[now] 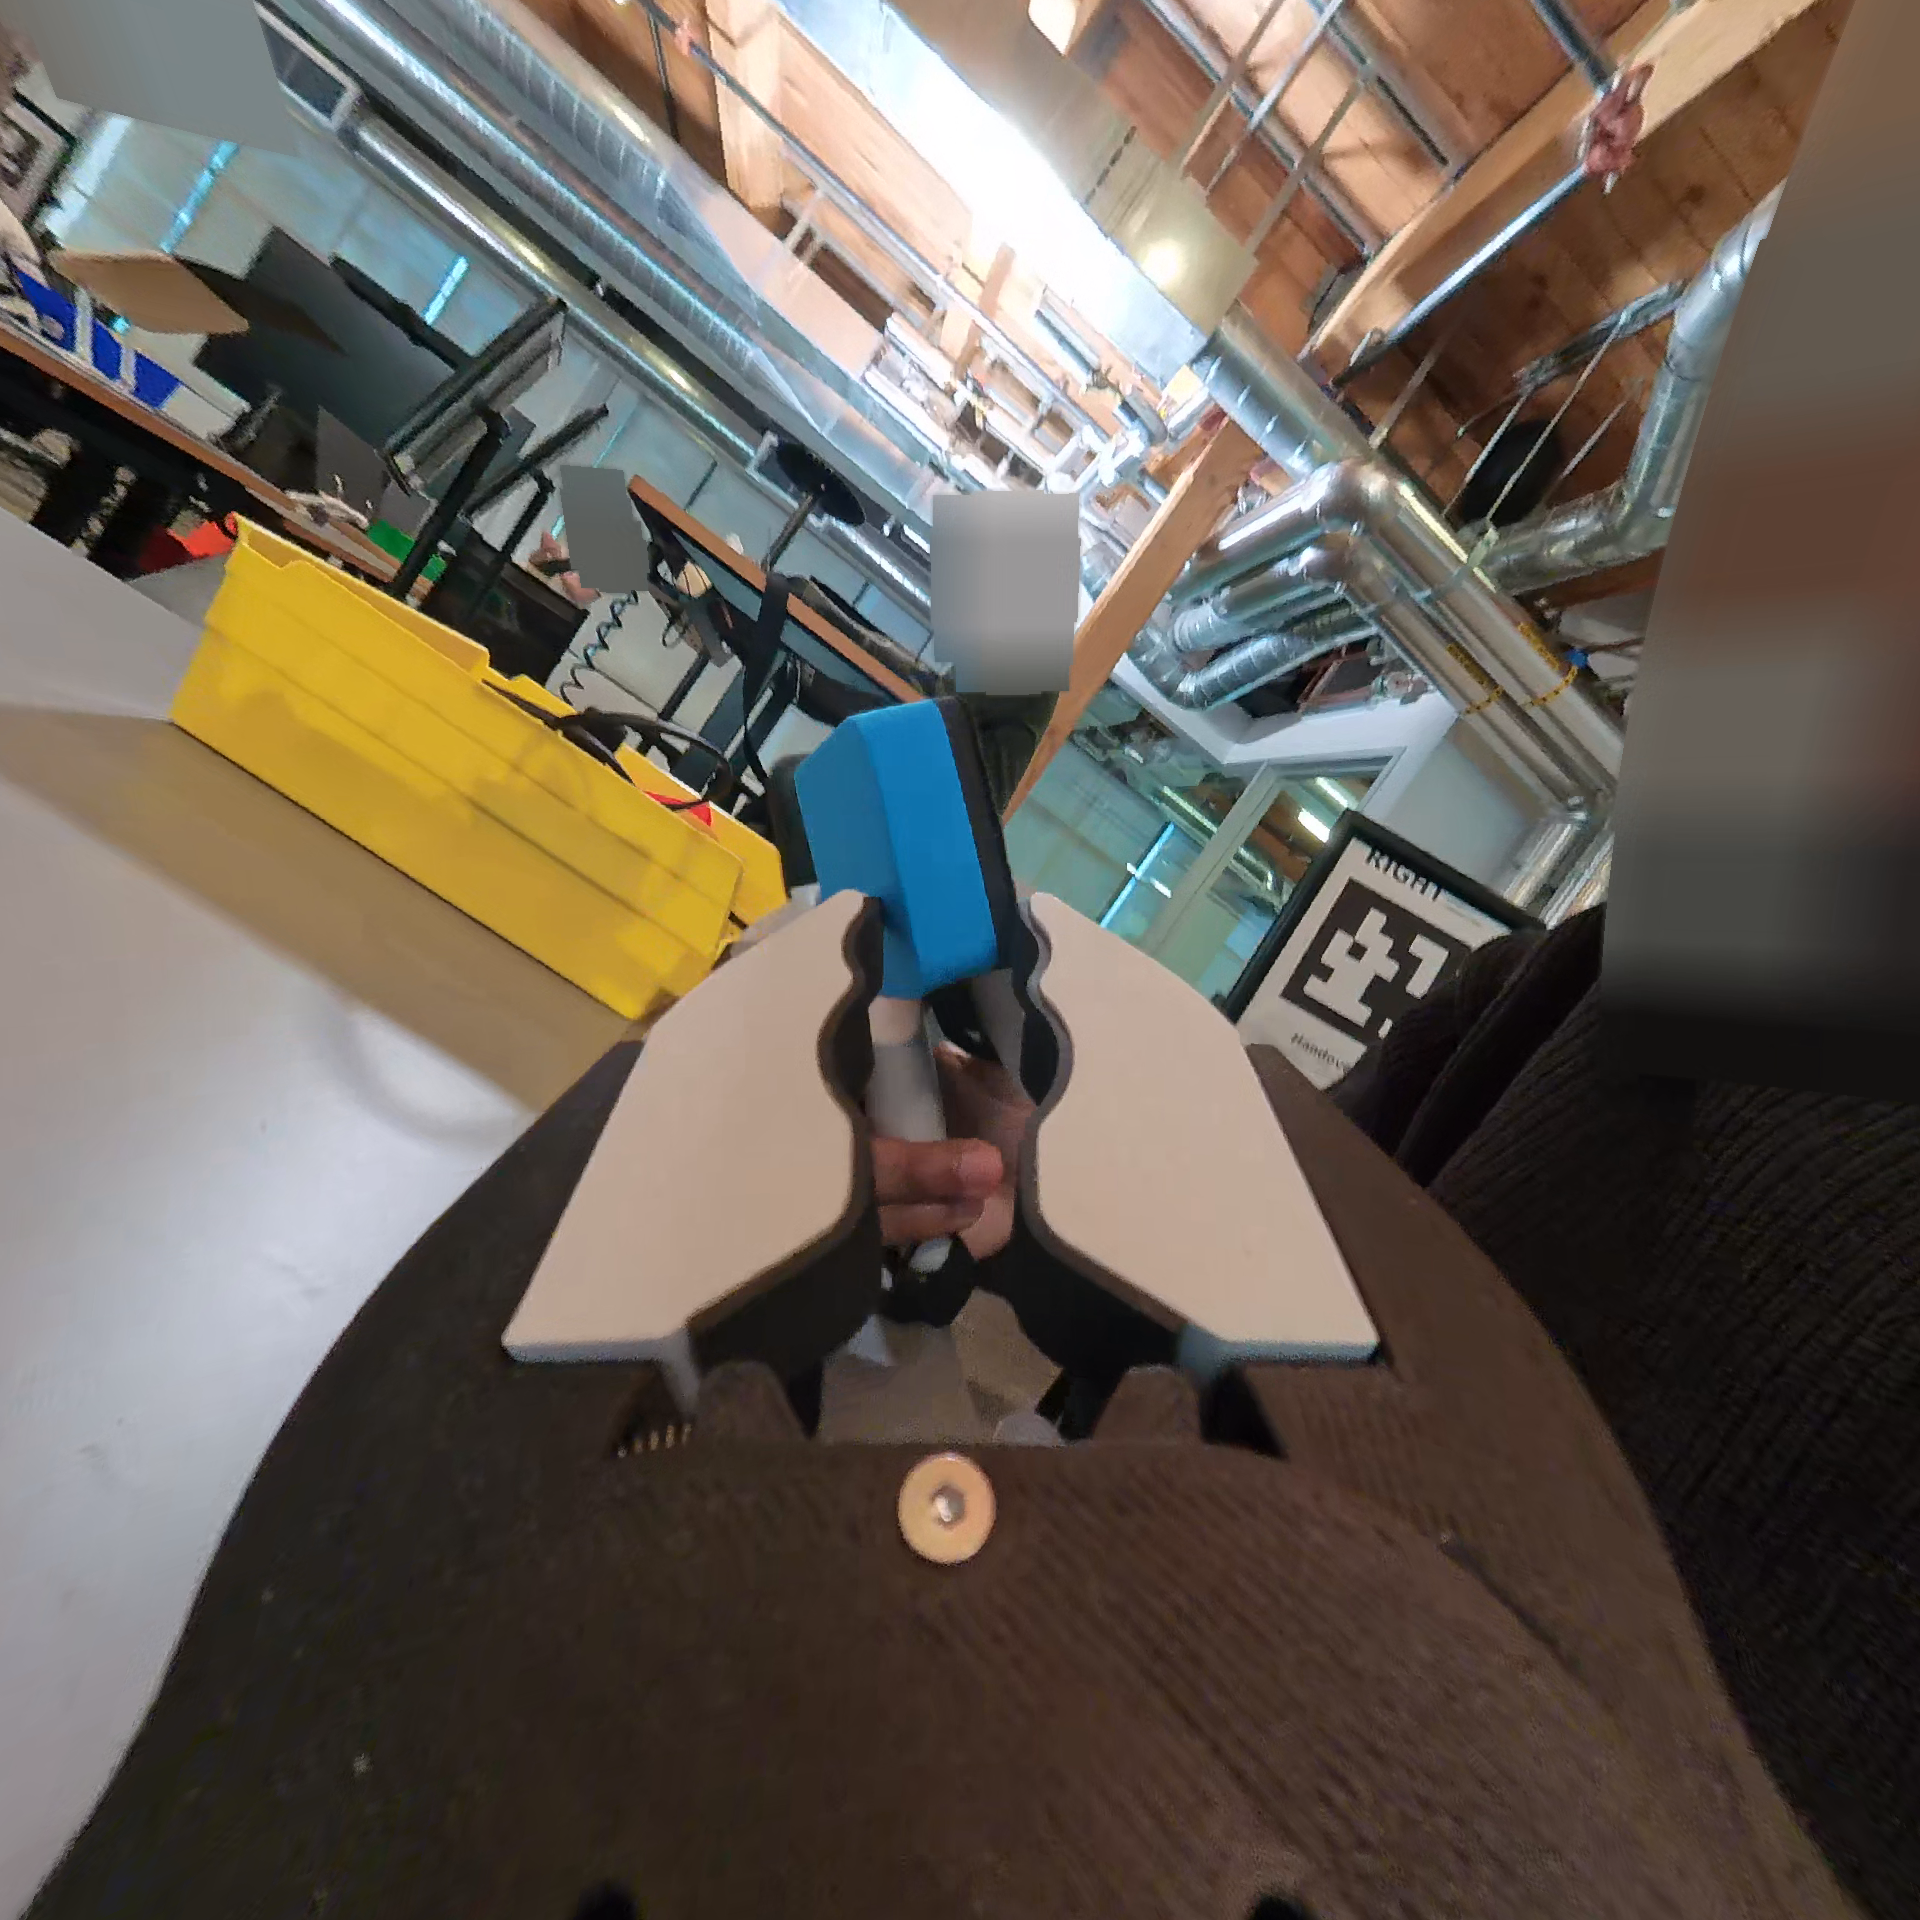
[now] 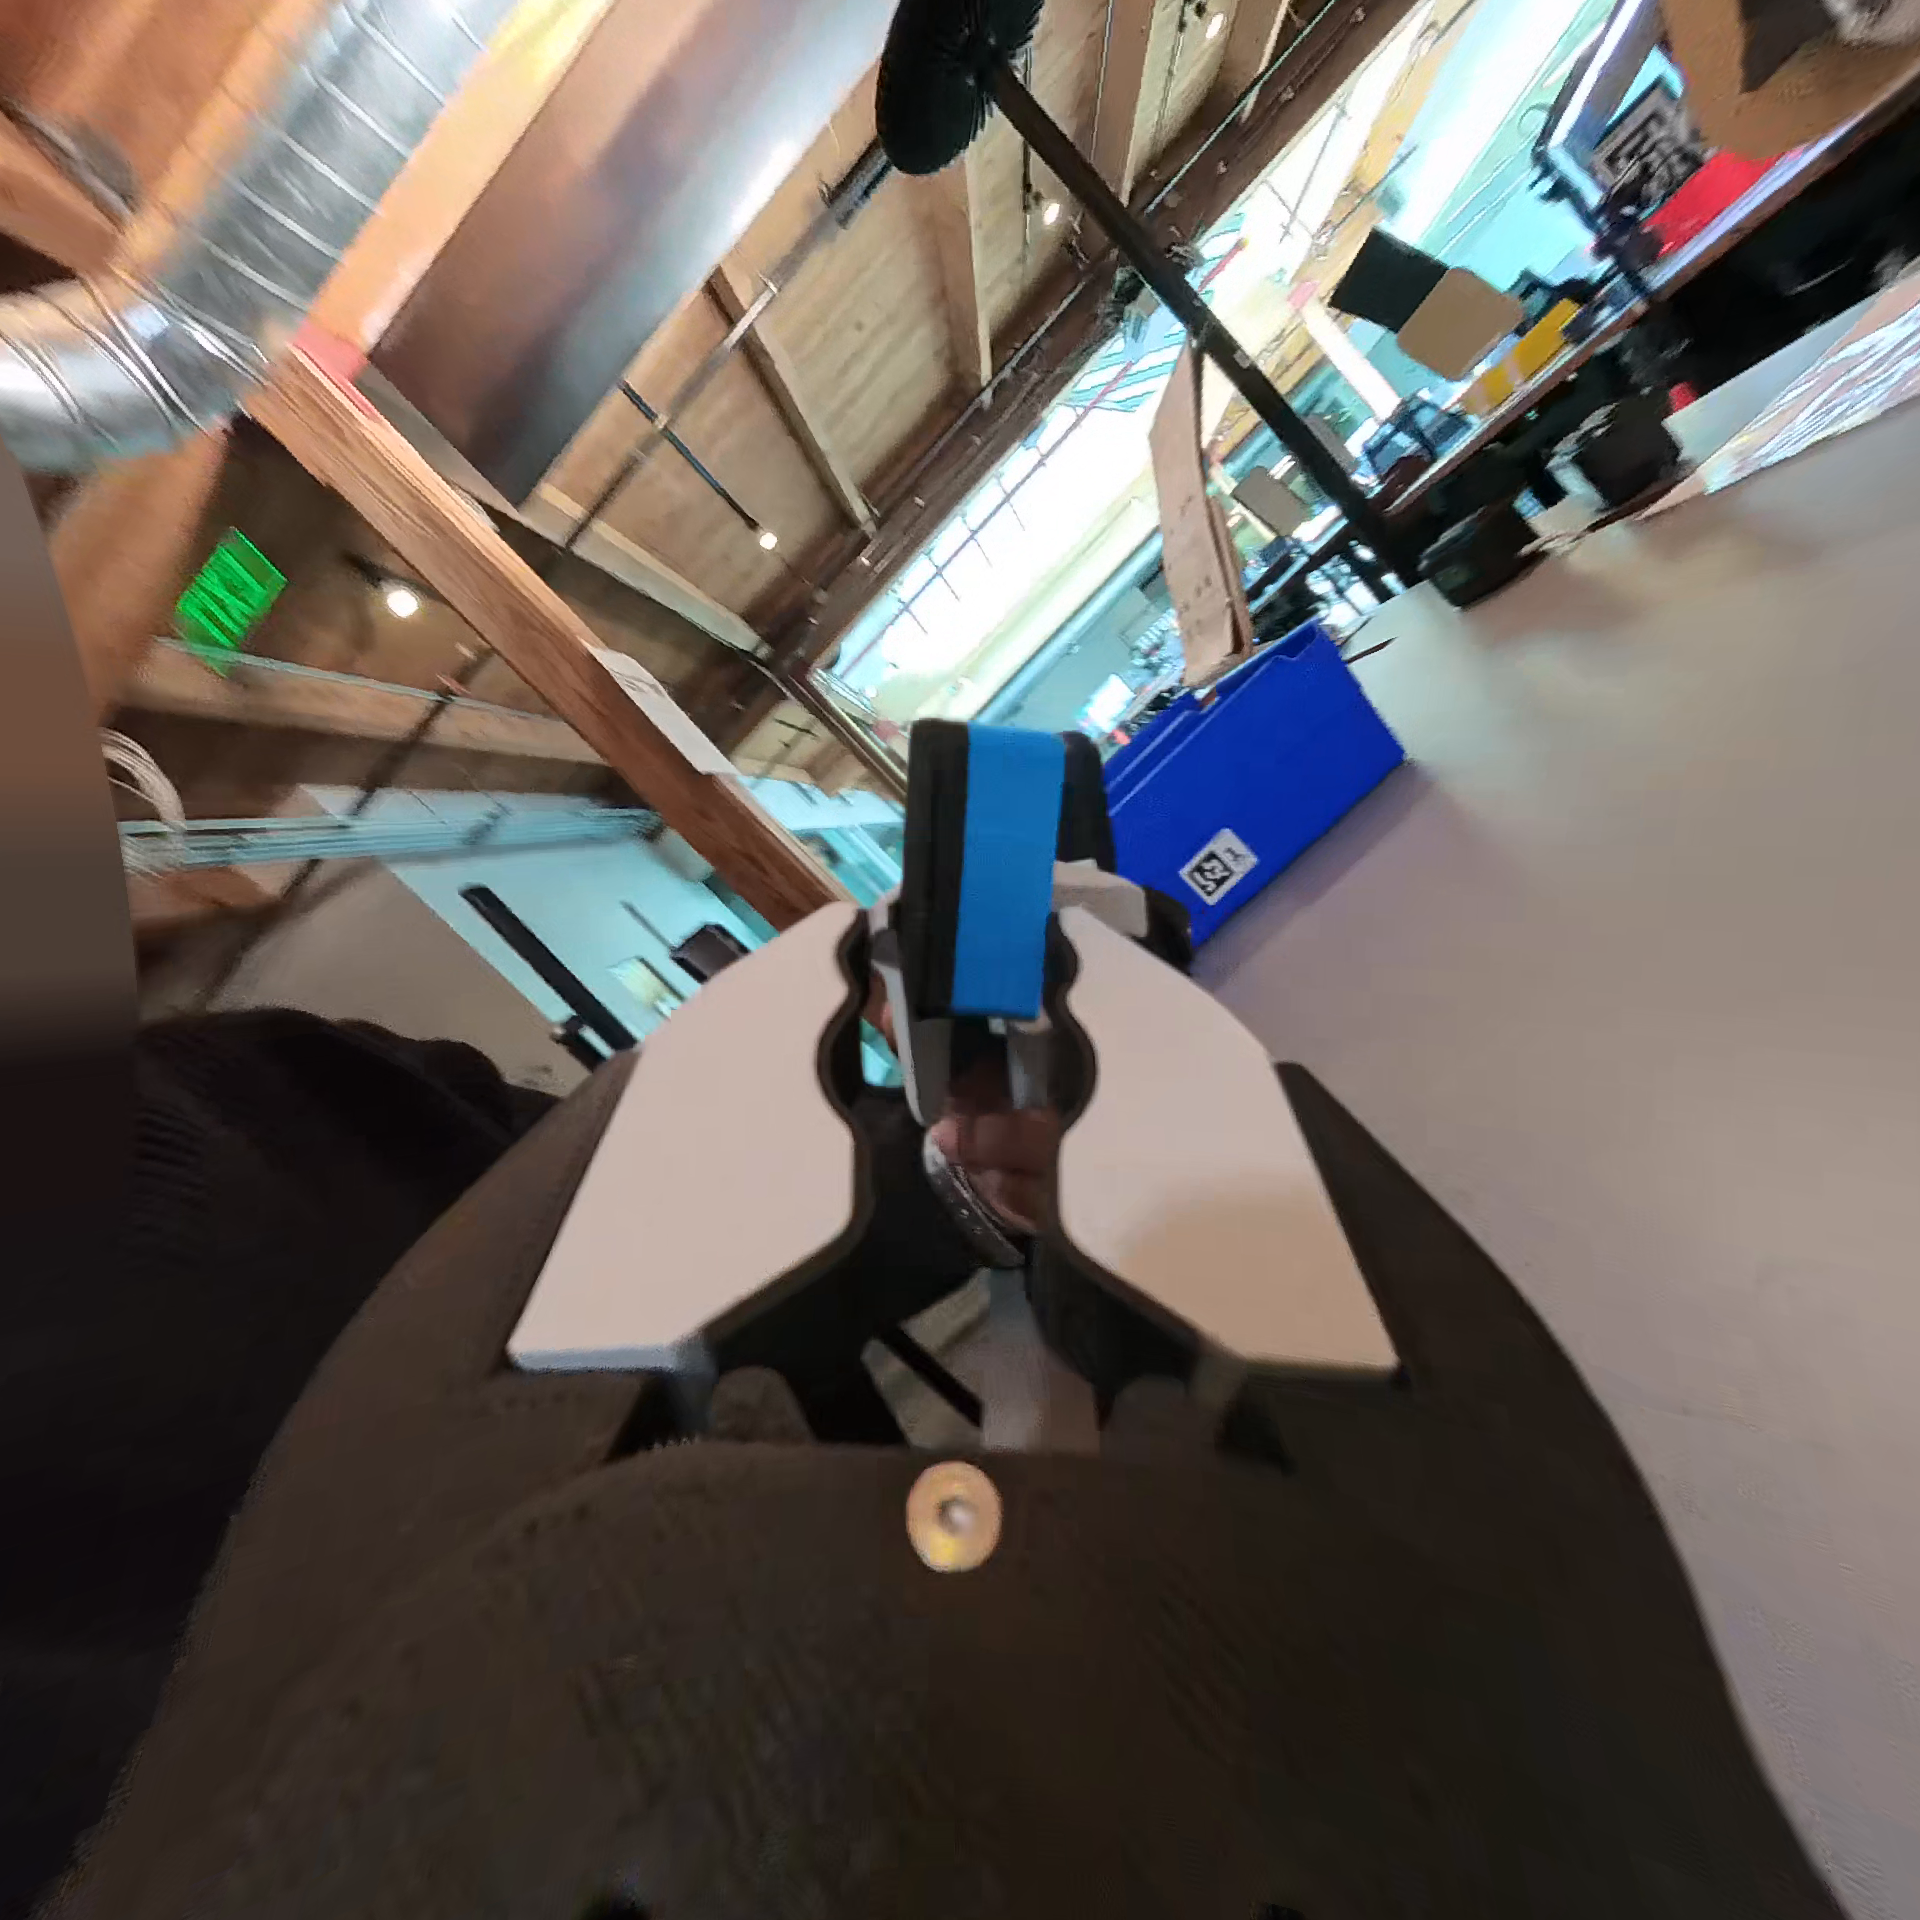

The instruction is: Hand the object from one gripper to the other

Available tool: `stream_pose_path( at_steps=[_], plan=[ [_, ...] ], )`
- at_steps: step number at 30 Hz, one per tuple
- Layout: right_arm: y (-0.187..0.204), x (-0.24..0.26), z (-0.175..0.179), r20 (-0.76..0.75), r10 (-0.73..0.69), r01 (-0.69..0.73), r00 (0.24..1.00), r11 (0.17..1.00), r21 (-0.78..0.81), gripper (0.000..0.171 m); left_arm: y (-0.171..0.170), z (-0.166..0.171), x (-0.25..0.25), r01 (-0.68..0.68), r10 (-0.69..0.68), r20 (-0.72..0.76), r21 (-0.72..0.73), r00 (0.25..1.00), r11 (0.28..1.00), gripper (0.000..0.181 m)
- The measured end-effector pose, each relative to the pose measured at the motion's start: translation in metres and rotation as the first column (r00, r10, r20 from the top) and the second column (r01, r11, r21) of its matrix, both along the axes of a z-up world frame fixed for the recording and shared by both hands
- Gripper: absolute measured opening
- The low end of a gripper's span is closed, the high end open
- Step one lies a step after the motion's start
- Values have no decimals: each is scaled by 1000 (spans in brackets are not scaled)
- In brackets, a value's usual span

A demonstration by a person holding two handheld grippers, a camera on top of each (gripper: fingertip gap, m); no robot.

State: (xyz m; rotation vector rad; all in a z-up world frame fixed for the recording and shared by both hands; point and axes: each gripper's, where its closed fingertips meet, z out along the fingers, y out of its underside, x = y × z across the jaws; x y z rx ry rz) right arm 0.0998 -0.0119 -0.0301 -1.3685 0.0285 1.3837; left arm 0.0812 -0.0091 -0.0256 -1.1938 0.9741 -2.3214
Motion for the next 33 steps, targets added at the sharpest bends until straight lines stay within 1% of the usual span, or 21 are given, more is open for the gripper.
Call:
stream_pose_path(
  at_steps=[1, 3, 5, 6, 8, 10, 11, 13, 14, 16, 17, 19, 21, 23, 25, 26, 28, 31, 33],
  plan=[
    [1, 1, 0, -29, 10, -11, 1000, 1000, -12, 22, -1, -1, -1, 7, -7, -3, 18, 1000, 1000, 24],
    [2, 1, -2, -34, 14, -15, 999, 1000, -26, 22, -1, -3, -1, -6, 6, -12, 32, 1000, 999, 24],
    [2, 2, -3, 15, -1, 2, 1000, 1000, -22, 22, 0, -5, -1, -13, 14, -22, 32, 1000, 999, 23],
    [2, 4, -3, 50, -18, 19, 999, 1000, -15, 22, 2, -8, 0, -18, 20, -41, 34, 999, 999, 27],
    [4, 10, -6, 137, -68, 70, 988, 997, -13, 21, 9, -16, 3, -58, 62, -95, 50, 994, 997, 42],
    [7, 17, -13, 245, -114, 124, 963, 992, -26, 22, 20, -22, 6, -120, 130, -133, 82, 983, 989, 55],
    [8, 20, -18, 296, -120, 136, 948, 990, -36, 22, 27, -23, 7, -155, 169, -144, 102, 975, 983, 58],
    [7, 20, -29, 392, -72, 112, 917, 991, -80, 22, 35, -26, 7, -204, 231, -157, 169, 960, 964, 61],
    [4, 17, -37, 436, -15, 74, 900, 990, -120, 22, 37, -28, 6, -211, 248, -163, 216, 955, 953, 61],
    [-5, 8, -49, 478, 123, -35, 870, 981, -188, 22, 33, -36, 6, -170, 238, -185, 320, 953, 932, 60],
    [-14, 2, -52, 462, 212, -118, 861, 967, -224, 22, 29, -40, 5, -133, 217, -198, 368, 956, 920, 61],
    [-33, -9, -48, 340, 382, -303, 859, 916, -262, 22, 13, -41, 0, -36, 126, -189, 418, 974, 908, 67],
    [-46, -12, -41, 199, 483, -427, 853, 864, -268, 22, -6, -38, -9, 43, 32, -156, 454, 987, 890, 73],
    [-57, -16, -34, 78, 577, -540, 813, 797, -271, 22, -26, -37, -12, 94, -32, -136, 484, 990, 870, 85],
    [-65, -22, -37, 18, 637, -604, 771, 740, -295, 22, -48, -39, -14, 161, -100, -145, 511, 984, 844, 91],
    [-69, -27, -40, -4, 665, -632, 746, 706, -320, 22, -57, -41, -14, 183, -118, -154, 529, 981, 828, 91],
    [-75, -34, -48, -43, 703, -666, 710, 650, -367, 22, -69, -42, -14, 191, -130, -147, 572, 981, 798, 89],
    [-80, -38, -48, -134, 730, -715, 670, 586, -381, 23, -78, -45, -16, 209, -146, -152, 611, 977, 764, 80],
    [-82, -38, -51, -190, 734, -733, 652, 547, -403, 22, -80, -46, -18, 220, -159, -153, 616, 975, 756, 75]
  ],
)
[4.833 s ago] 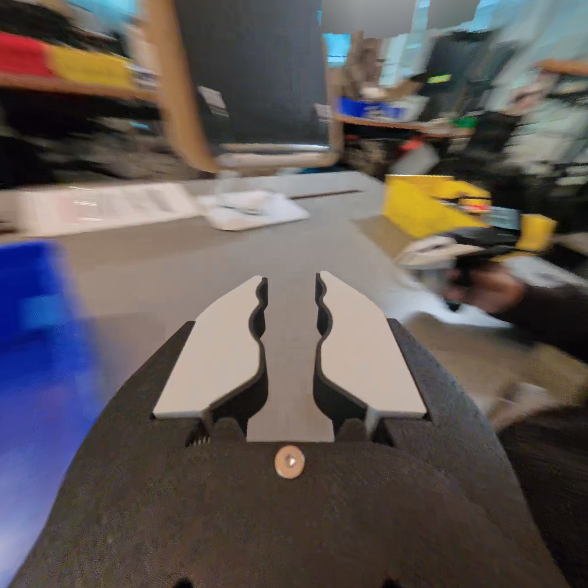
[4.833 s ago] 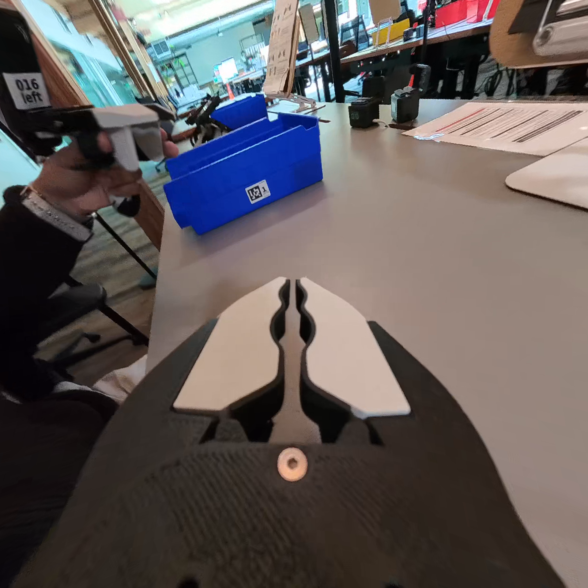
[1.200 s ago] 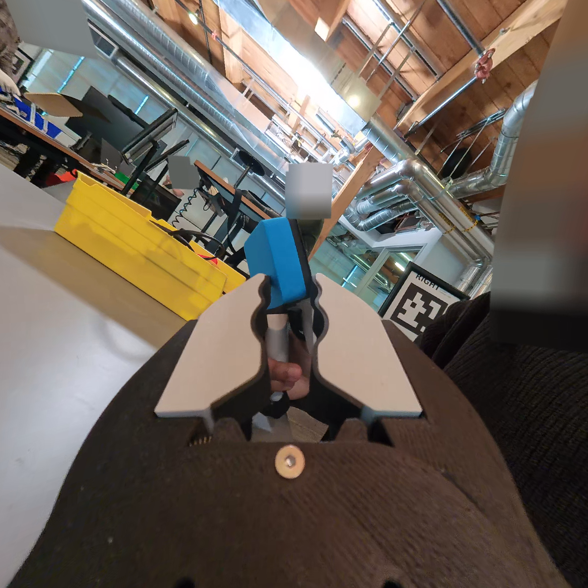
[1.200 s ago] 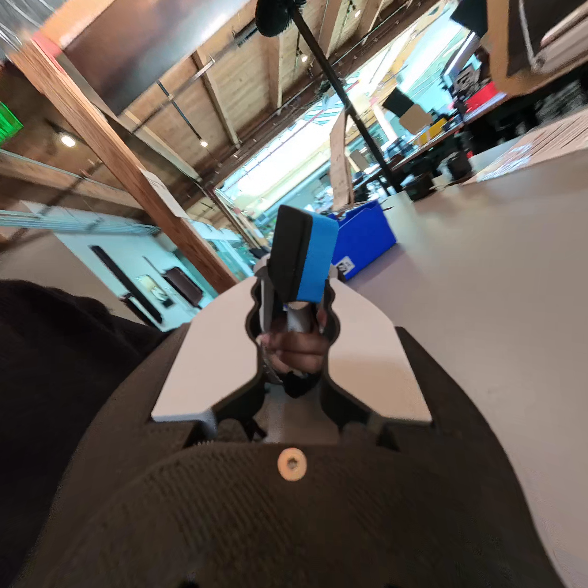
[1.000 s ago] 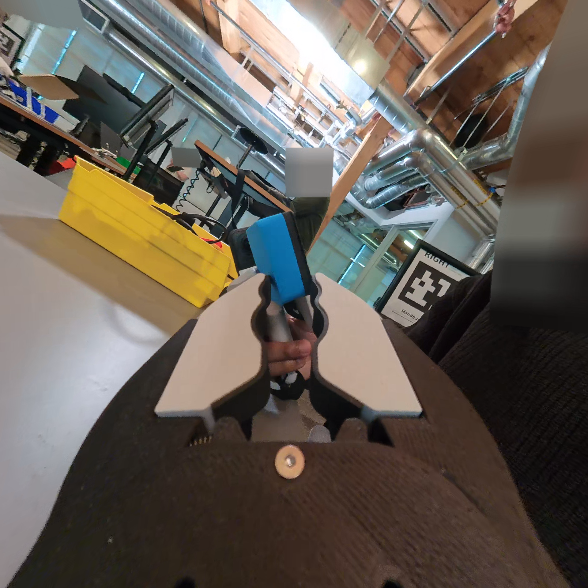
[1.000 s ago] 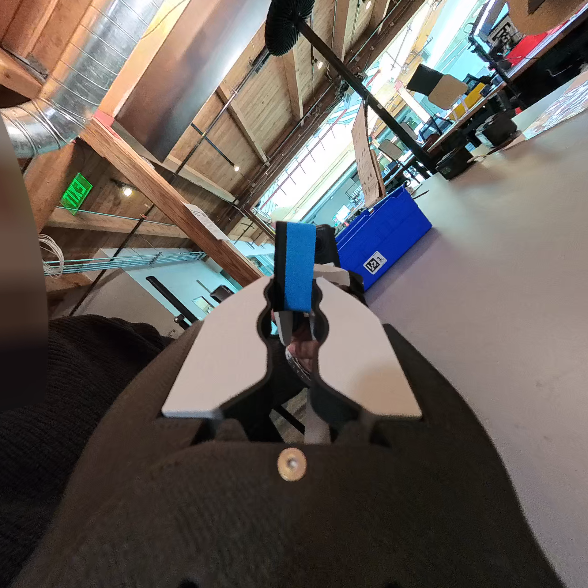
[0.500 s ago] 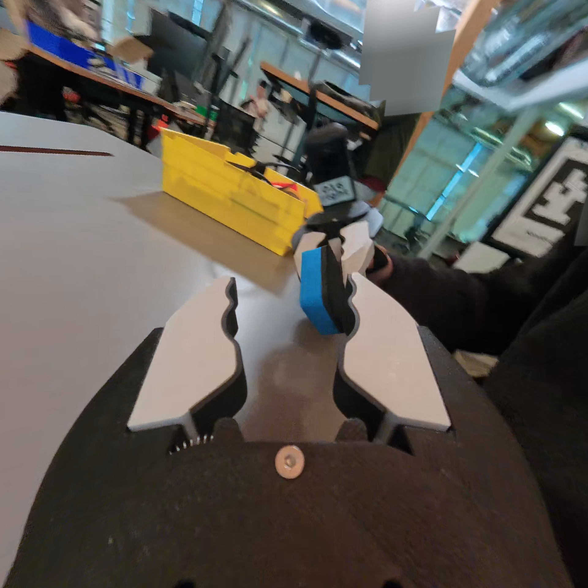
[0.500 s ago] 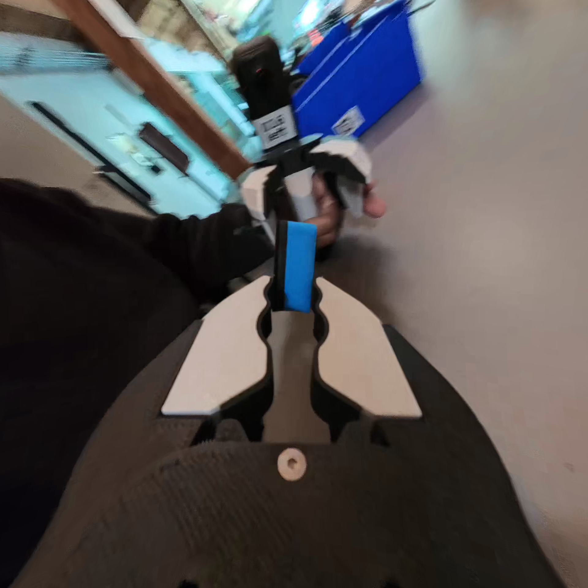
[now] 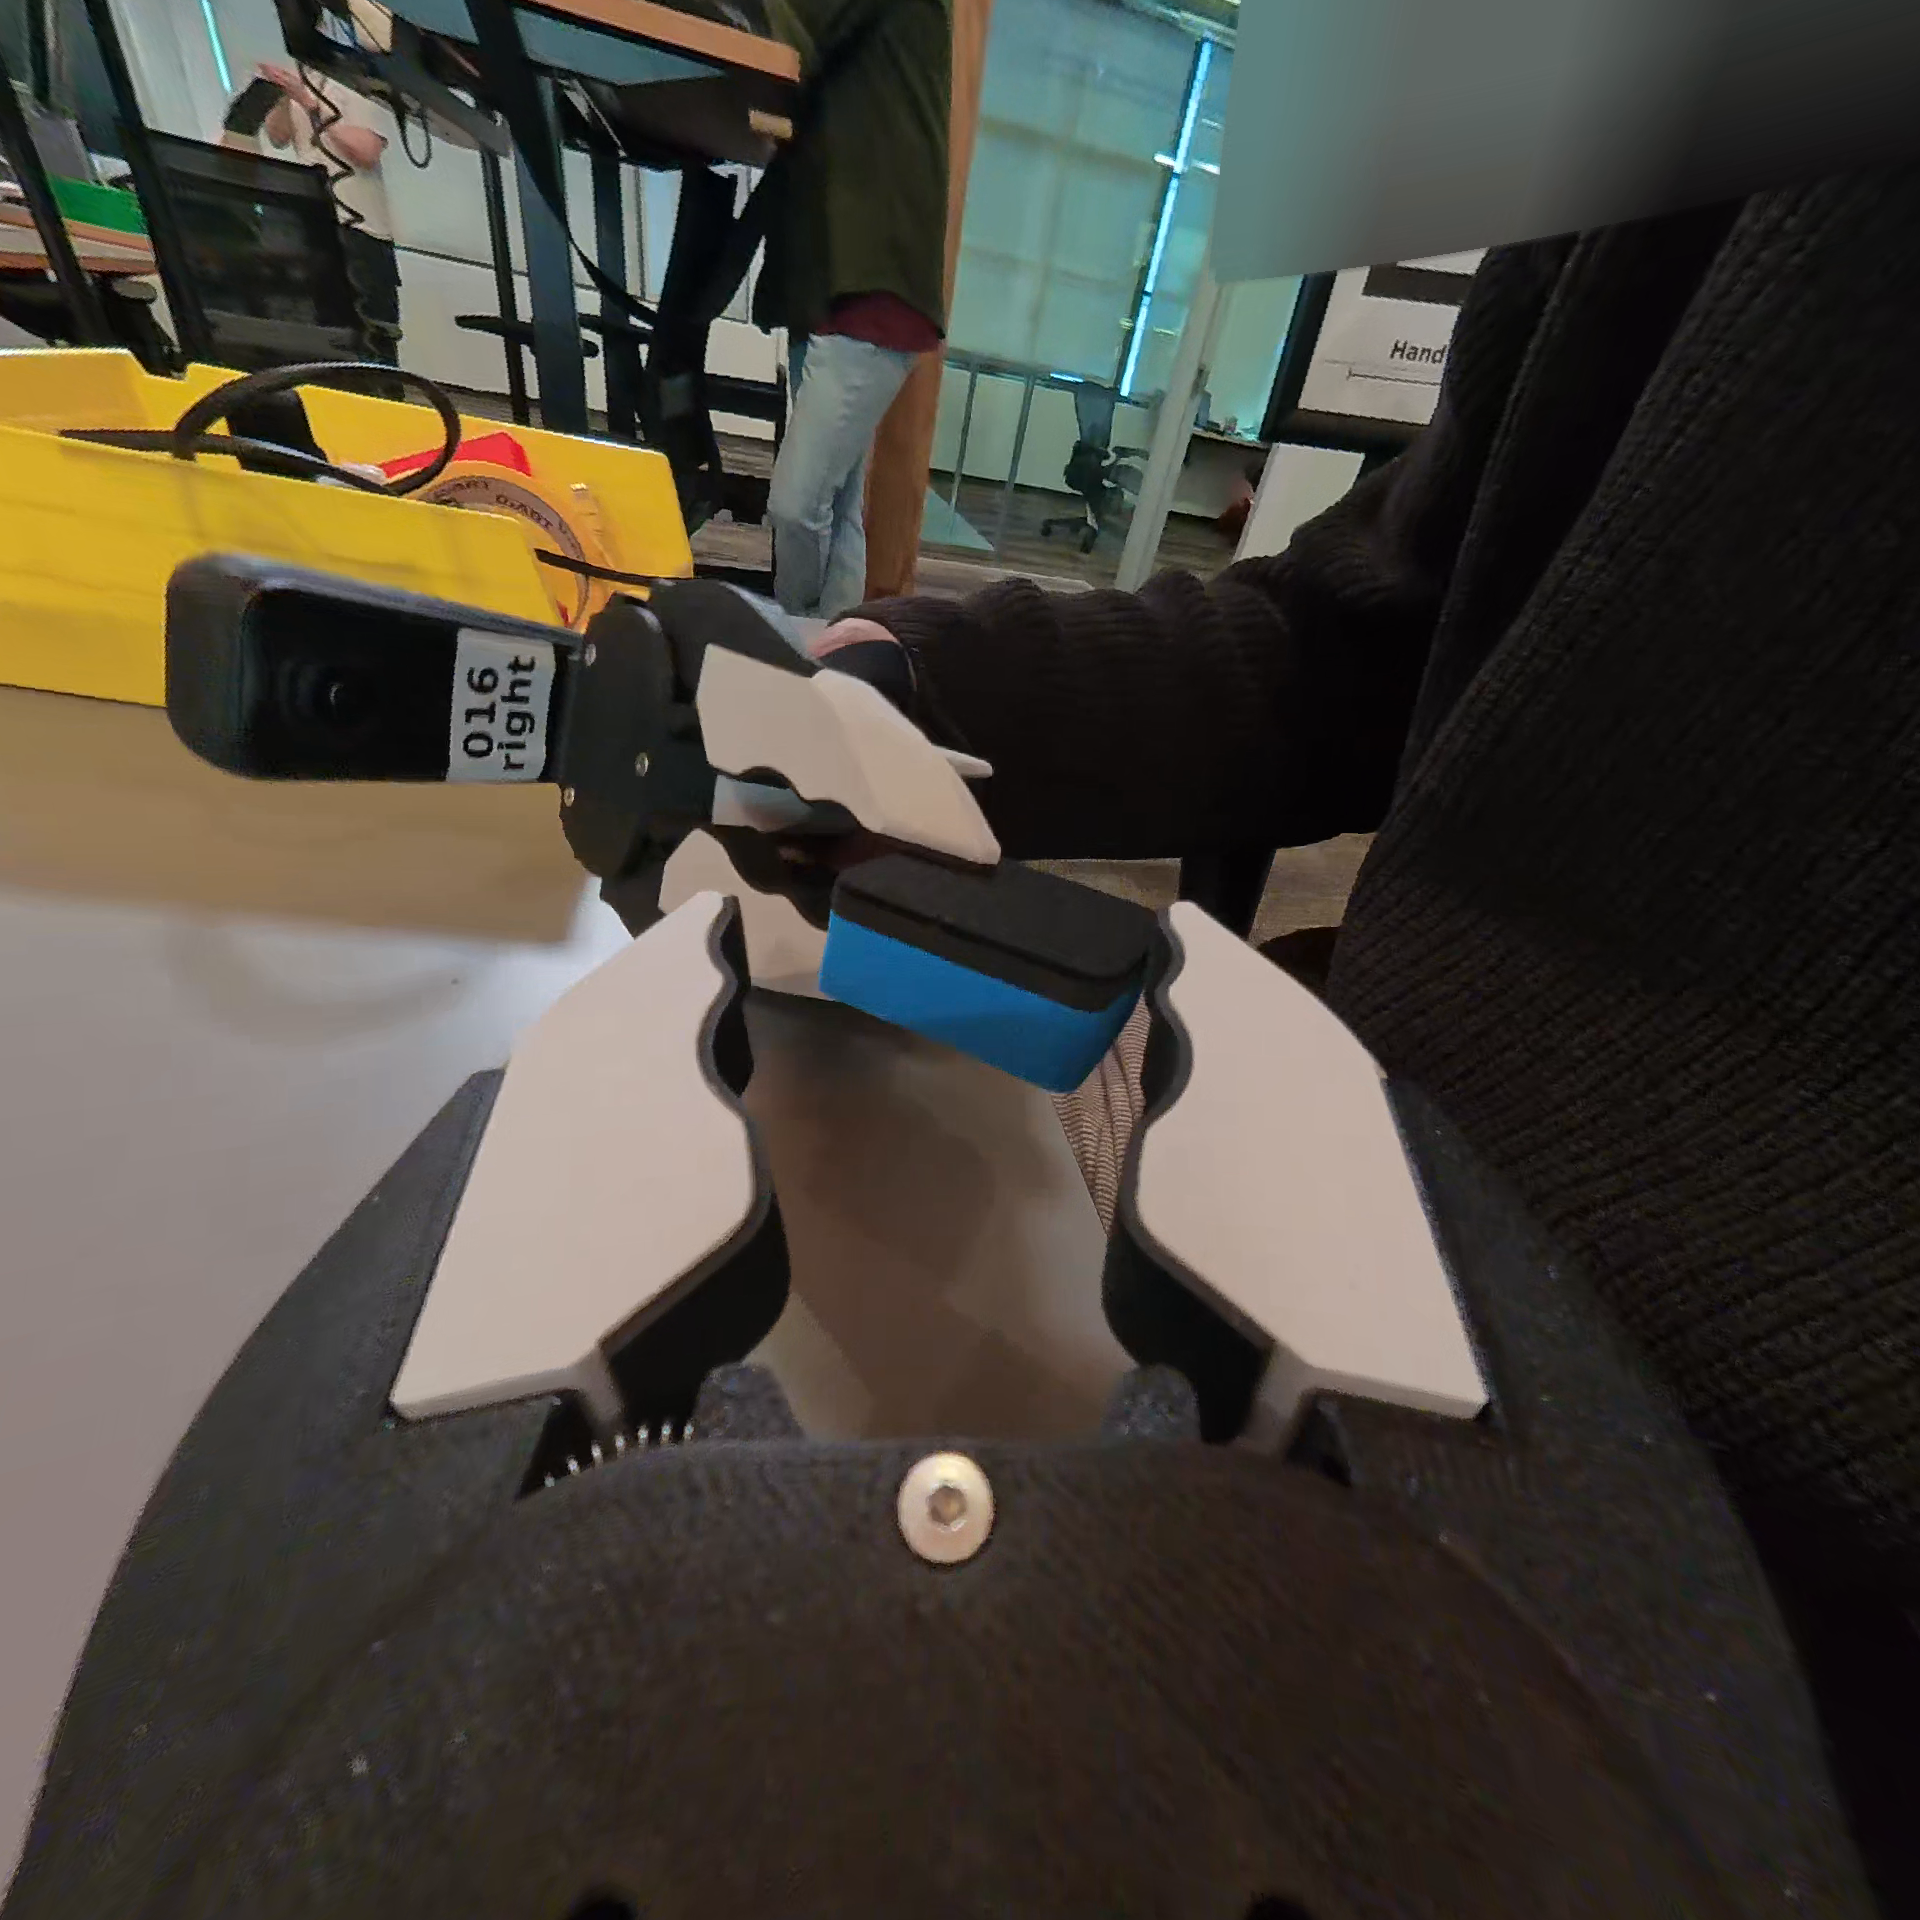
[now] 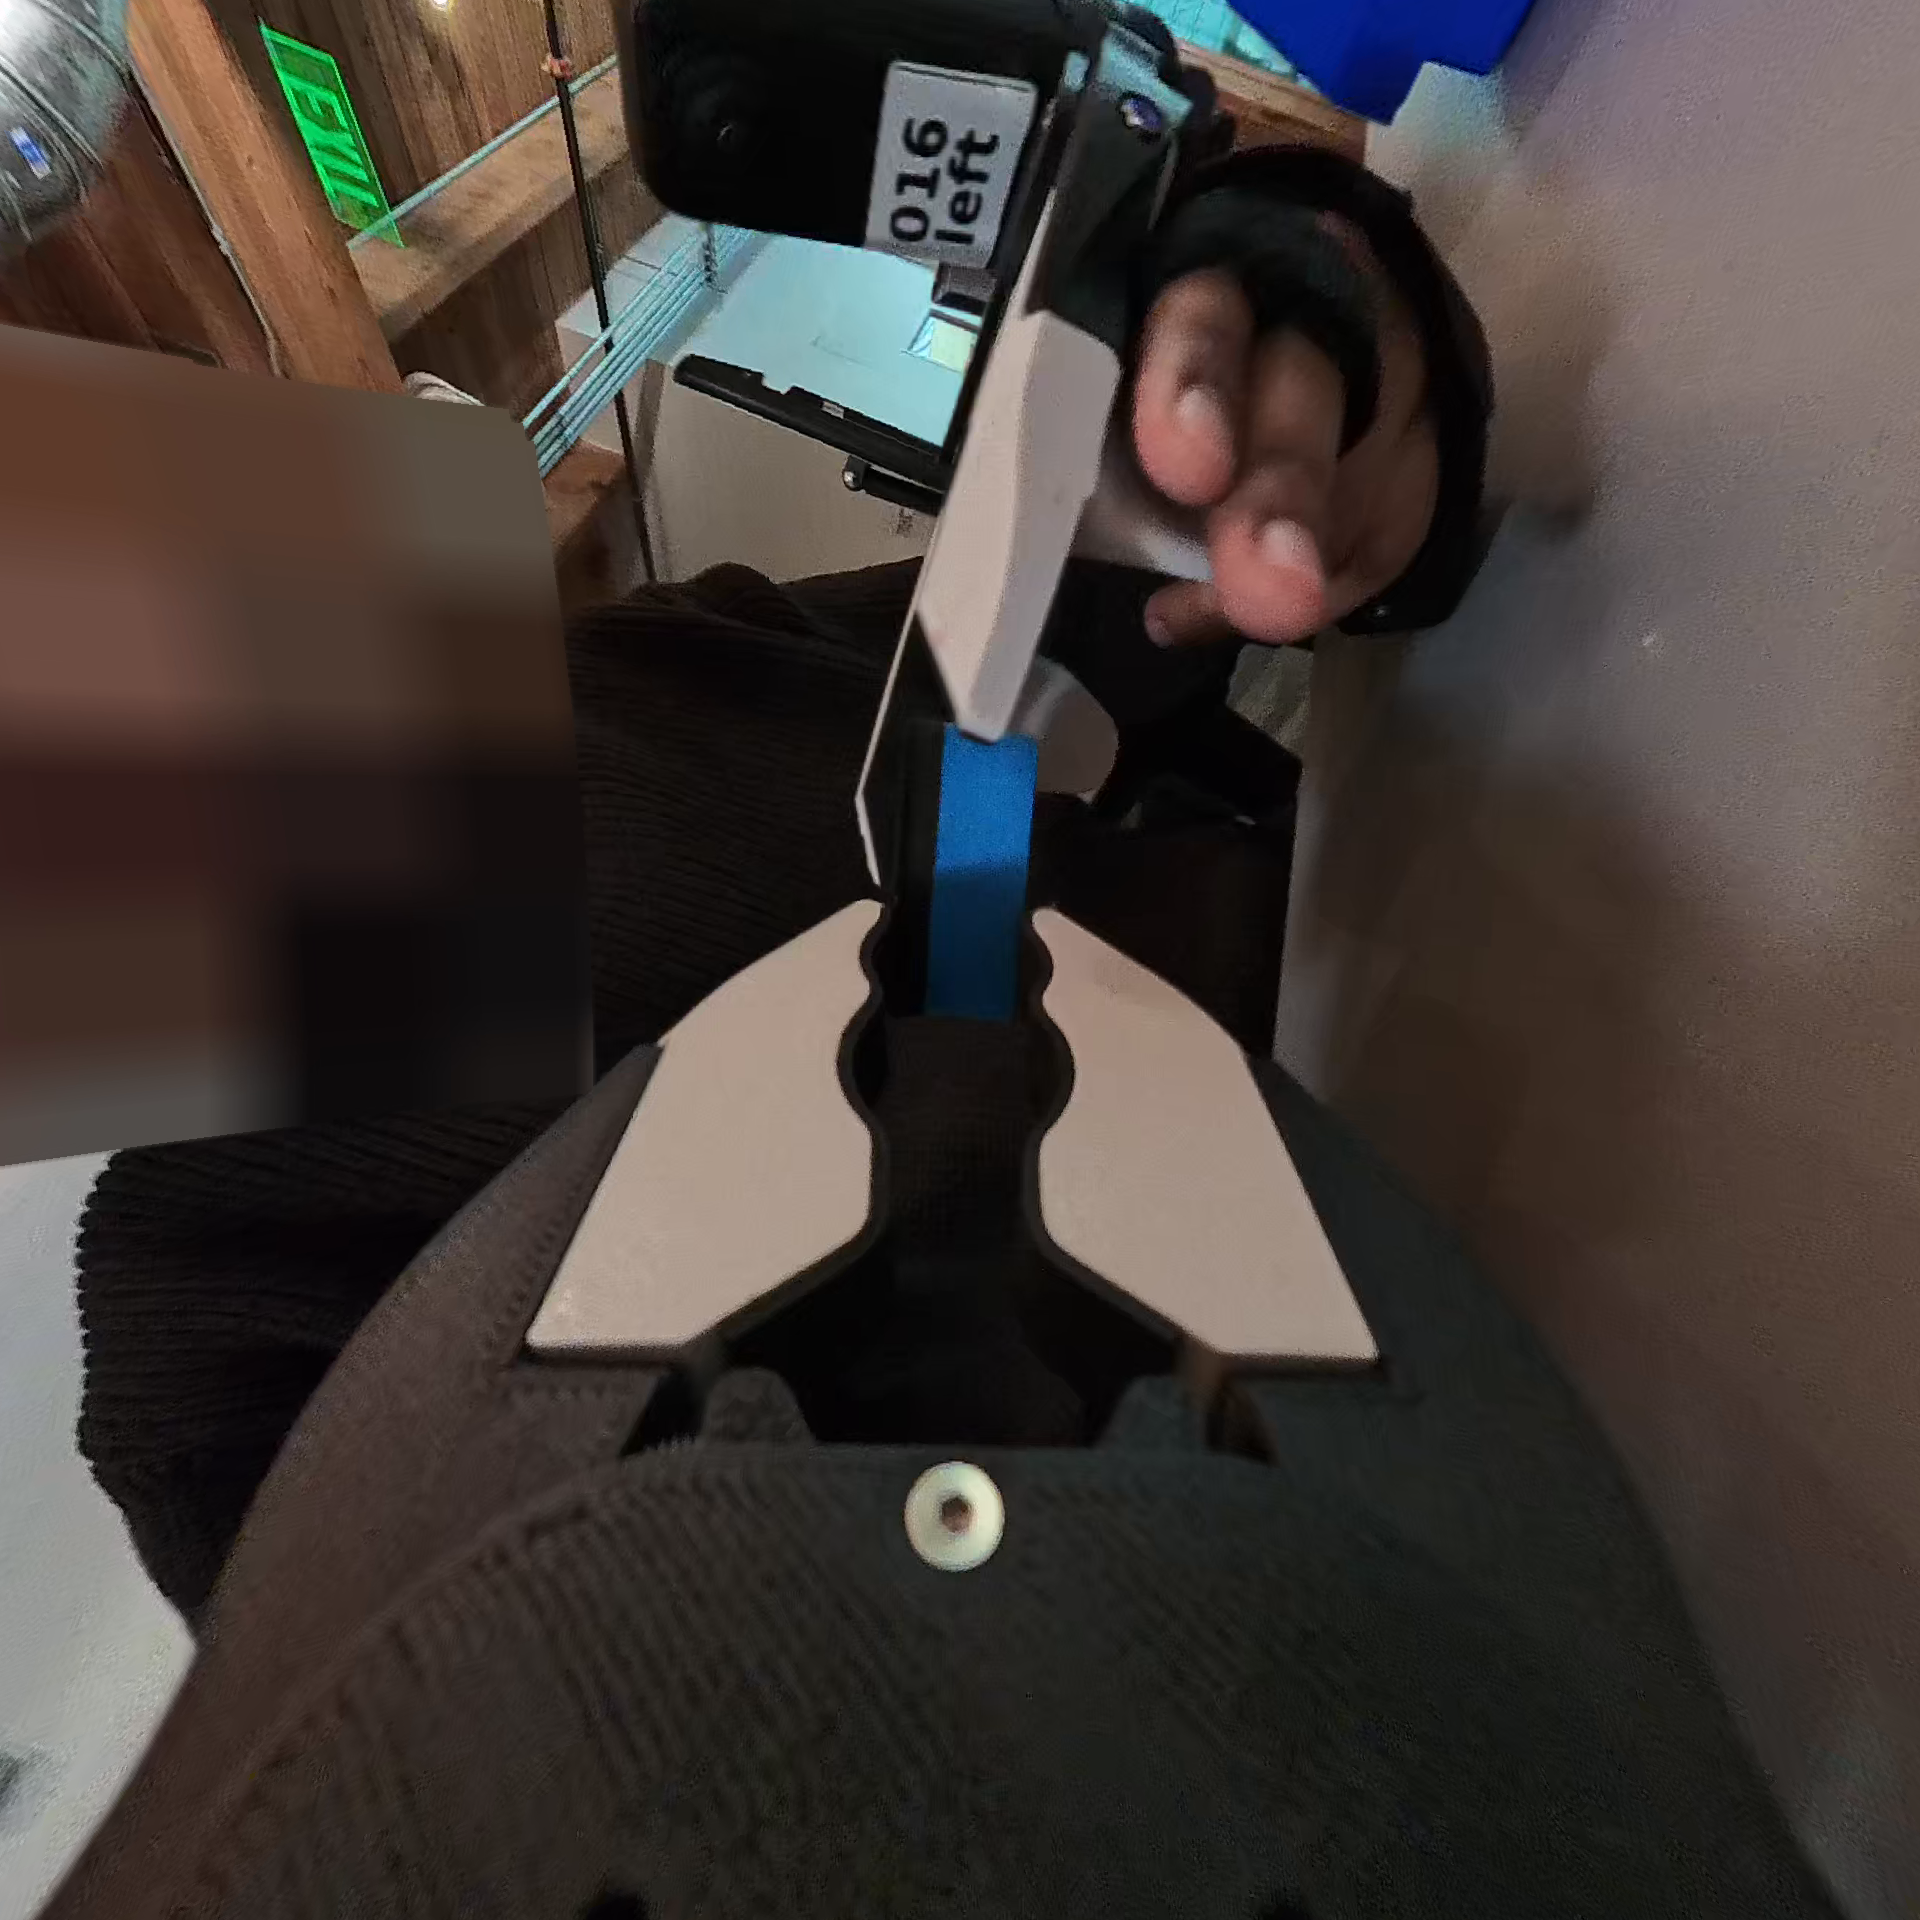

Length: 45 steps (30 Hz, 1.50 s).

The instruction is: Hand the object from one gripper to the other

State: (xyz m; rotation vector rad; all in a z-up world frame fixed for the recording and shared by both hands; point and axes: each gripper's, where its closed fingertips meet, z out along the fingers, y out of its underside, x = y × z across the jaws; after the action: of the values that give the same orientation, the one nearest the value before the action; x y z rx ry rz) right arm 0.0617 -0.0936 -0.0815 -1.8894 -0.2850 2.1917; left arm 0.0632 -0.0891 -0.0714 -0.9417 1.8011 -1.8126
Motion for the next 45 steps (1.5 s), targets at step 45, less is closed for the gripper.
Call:
stream_pose_path(
  at_steps=[45],
  plan=[
    [78, 38, 8, 178, -899, -208, 401, 100, 973, 54, 56, -5, 32, -277, 29, -395, -589, 918, 759, 62]
  ],
)
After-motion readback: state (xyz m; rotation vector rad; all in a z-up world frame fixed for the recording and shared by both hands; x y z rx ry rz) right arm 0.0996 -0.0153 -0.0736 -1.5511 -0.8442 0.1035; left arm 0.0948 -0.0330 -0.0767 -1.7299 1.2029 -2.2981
